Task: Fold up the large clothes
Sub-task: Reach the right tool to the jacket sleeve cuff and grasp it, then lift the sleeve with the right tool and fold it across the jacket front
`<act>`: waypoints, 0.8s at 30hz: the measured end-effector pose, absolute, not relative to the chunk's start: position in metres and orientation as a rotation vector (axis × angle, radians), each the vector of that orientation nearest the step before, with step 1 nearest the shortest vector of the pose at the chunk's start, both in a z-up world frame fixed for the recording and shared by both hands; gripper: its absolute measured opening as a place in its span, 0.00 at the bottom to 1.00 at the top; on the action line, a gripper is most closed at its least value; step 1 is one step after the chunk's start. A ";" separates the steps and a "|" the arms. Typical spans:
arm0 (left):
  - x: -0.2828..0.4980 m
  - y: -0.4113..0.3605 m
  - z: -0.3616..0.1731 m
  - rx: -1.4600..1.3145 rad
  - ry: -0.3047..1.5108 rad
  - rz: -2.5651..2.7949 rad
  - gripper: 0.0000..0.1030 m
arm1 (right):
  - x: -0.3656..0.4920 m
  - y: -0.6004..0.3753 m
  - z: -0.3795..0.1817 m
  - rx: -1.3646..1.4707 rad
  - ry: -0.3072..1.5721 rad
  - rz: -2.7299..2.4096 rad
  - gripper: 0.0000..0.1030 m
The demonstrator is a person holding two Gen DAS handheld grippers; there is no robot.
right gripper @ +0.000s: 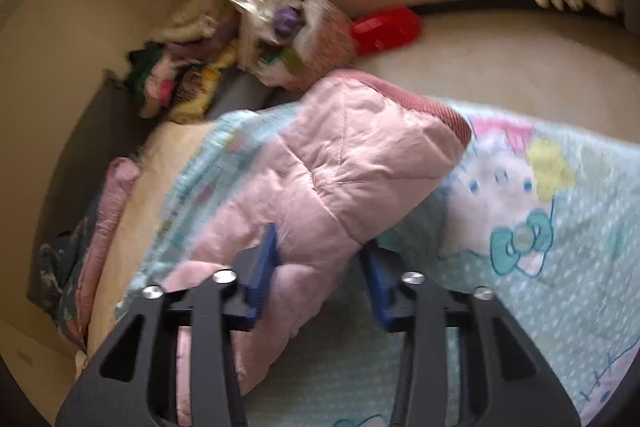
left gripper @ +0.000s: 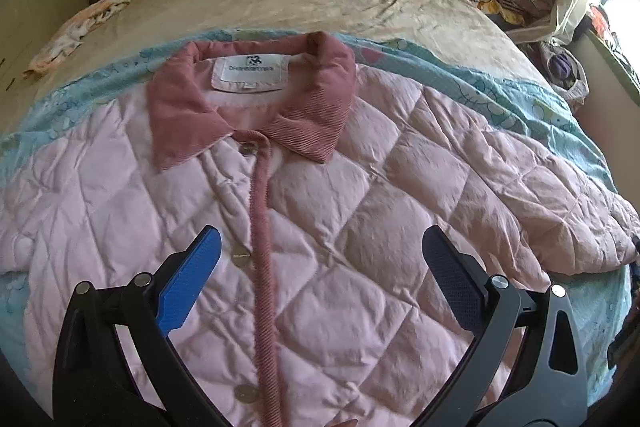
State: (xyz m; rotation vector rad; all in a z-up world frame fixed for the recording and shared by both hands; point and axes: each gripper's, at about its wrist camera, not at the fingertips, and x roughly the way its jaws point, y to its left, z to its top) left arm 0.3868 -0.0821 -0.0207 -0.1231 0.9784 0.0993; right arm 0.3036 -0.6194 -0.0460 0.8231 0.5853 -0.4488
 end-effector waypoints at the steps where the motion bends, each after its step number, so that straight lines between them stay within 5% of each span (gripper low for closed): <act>1: 0.385 -0.080 -0.017 -0.124 0.971 0.105 0.92 | 0.302 -0.614 -0.035 0.794 0.561 -0.424 0.27; 24: 0.351 -0.012 0.097 -0.237 0.800 -0.001 0.92 | 0.291 -0.438 0.152 0.320 0.372 -0.062 0.24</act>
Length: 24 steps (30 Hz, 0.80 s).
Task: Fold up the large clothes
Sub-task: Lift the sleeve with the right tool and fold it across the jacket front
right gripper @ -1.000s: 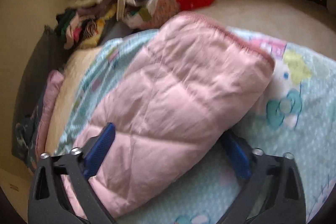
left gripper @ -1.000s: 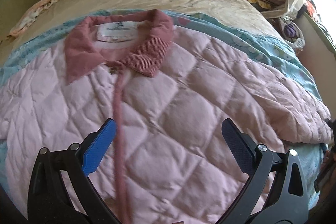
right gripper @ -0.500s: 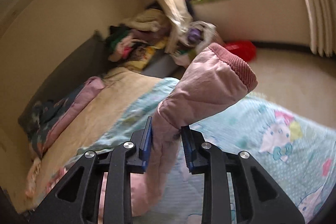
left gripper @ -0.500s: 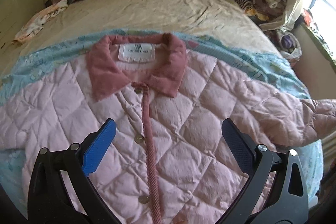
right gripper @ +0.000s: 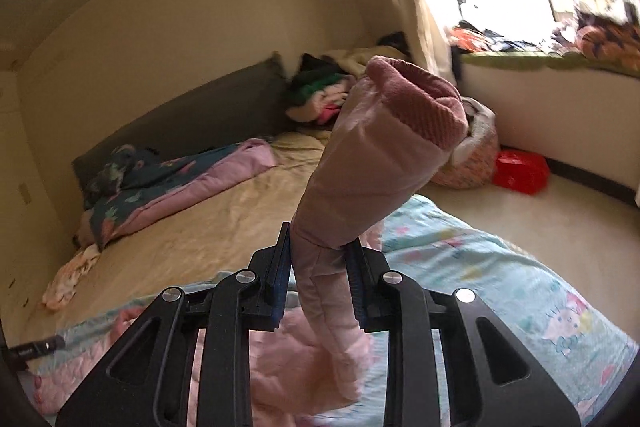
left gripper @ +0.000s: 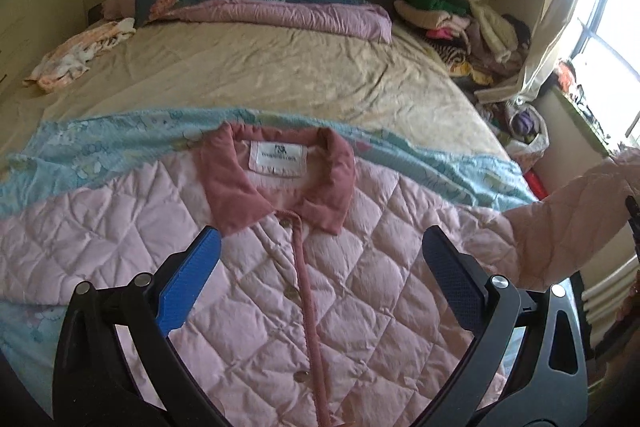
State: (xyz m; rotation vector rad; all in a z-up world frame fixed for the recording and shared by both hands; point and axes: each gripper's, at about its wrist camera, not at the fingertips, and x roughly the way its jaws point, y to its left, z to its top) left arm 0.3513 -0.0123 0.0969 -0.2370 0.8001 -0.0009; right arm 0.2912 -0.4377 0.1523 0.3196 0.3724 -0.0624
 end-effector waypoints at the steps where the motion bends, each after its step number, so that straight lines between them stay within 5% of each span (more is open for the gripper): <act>1: 0.350 -0.010 0.099 -0.235 0.796 -0.002 0.92 | 0.291 -0.427 0.158 0.305 0.365 -0.044 0.24; 24: 0.316 0.109 0.094 -0.362 0.757 0.030 0.92 | 0.317 -0.212 0.189 0.098 0.362 0.259 0.24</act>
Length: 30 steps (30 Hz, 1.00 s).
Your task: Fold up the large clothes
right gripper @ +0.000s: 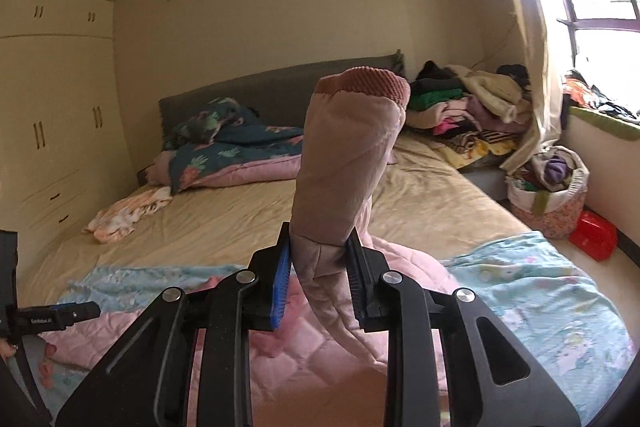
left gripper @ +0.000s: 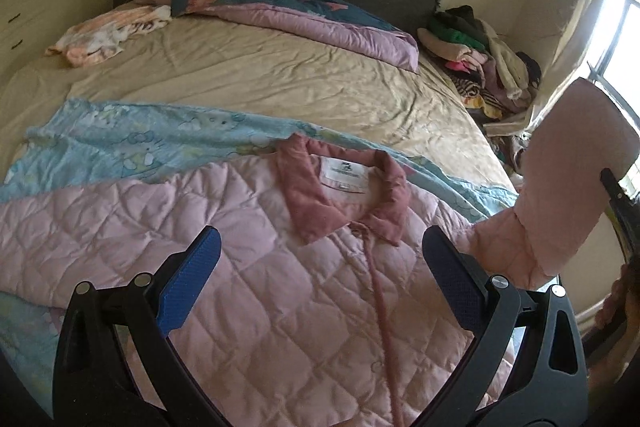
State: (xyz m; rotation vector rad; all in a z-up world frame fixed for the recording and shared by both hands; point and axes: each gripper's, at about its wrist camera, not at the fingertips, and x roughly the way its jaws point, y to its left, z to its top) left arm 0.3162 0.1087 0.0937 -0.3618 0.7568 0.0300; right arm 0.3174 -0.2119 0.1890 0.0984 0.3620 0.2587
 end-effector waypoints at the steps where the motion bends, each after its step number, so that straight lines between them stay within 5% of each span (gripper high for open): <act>1: 0.315 0.113 0.092 -0.368 0.757 0.031 0.92 | 0.320 -0.203 0.187 0.093 0.367 0.269 0.24; 11: 0.306 0.153 0.066 -0.500 0.758 -0.012 0.92 | 0.331 -0.107 0.151 -0.025 0.414 0.385 0.24; 24: 0.297 0.176 0.034 -0.621 0.756 -0.088 0.92 | 0.319 0.019 0.036 -0.229 0.580 0.556 0.26; 29: 0.302 0.180 0.019 -0.676 0.772 -0.096 0.92 | 0.300 0.049 0.008 -0.300 0.652 0.653 0.41; 30: 0.303 0.180 0.014 -0.688 0.779 -0.096 0.92 | 0.297 0.052 0.004 -0.309 0.662 0.670 0.52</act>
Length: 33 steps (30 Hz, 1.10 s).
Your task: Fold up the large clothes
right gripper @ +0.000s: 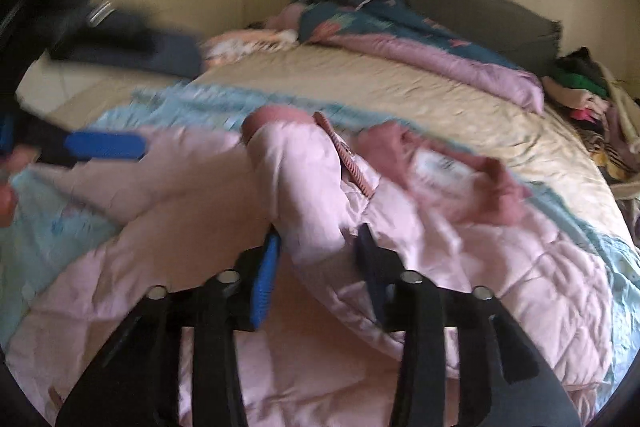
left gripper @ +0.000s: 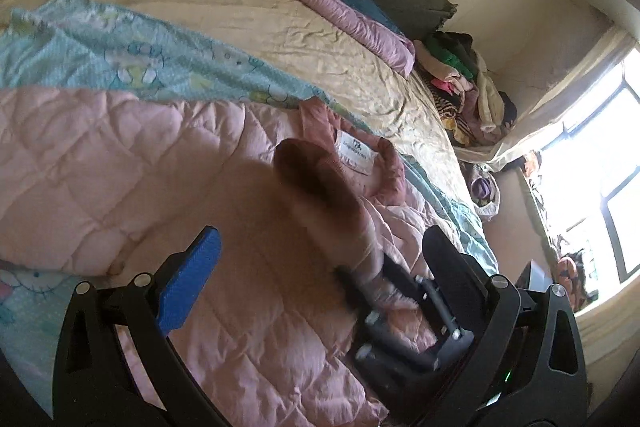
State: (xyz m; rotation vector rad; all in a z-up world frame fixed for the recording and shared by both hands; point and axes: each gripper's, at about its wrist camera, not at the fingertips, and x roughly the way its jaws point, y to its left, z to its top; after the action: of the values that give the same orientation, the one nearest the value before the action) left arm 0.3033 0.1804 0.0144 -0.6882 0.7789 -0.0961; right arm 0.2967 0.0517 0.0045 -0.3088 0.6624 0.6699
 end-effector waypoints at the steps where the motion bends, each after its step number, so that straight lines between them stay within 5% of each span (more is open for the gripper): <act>1: 0.305 0.180 0.010 -0.697 0.789 -0.098 0.92 | 0.294 0.052 0.003 -0.316 0.685 0.692 0.59; 4: 0.312 0.179 -0.010 -0.745 0.838 -0.109 0.92 | 0.286 0.037 0.011 -0.288 0.700 0.702 0.83; 12: 0.329 0.157 -0.063 -0.818 0.972 -0.112 0.89 | 0.297 -0.052 0.032 -0.221 0.713 0.561 0.82; 14: 0.329 0.146 -0.061 -0.729 0.961 -0.078 0.73 | 0.313 -0.084 0.035 -0.170 0.736 0.476 0.82; 15: 0.330 0.142 -0.058 -0.686 0.960 -0.069 0.46 | 0.321 -0.096 0.034 -0.141 0.747 0.450 0.82; 19: 0.334 0.133 -0.048 -0.556 0.952 -0.029 0.13 | 0.347 -0.145 0.032 -0.045 0.790 0.340 0.82; 29: 0.326 0.161 -0.043 -0.483 0.937 0.022 0.11 | 0.386 -0.184 -0.034 -0.019 1.043 0.237 0.84; 33: 0.326 0.158 -0.057 -0.454 0.967 0.047 0.20 | 0.385 -0.183 -0.048 -0.015 1.046 0.210 0.84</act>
State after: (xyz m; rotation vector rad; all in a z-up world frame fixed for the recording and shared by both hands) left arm 0.3257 0.1585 -0.0570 -0.4543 0.9674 0.0473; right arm 0.3850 -0.1825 -0.0483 -0.0154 1.0463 0.2105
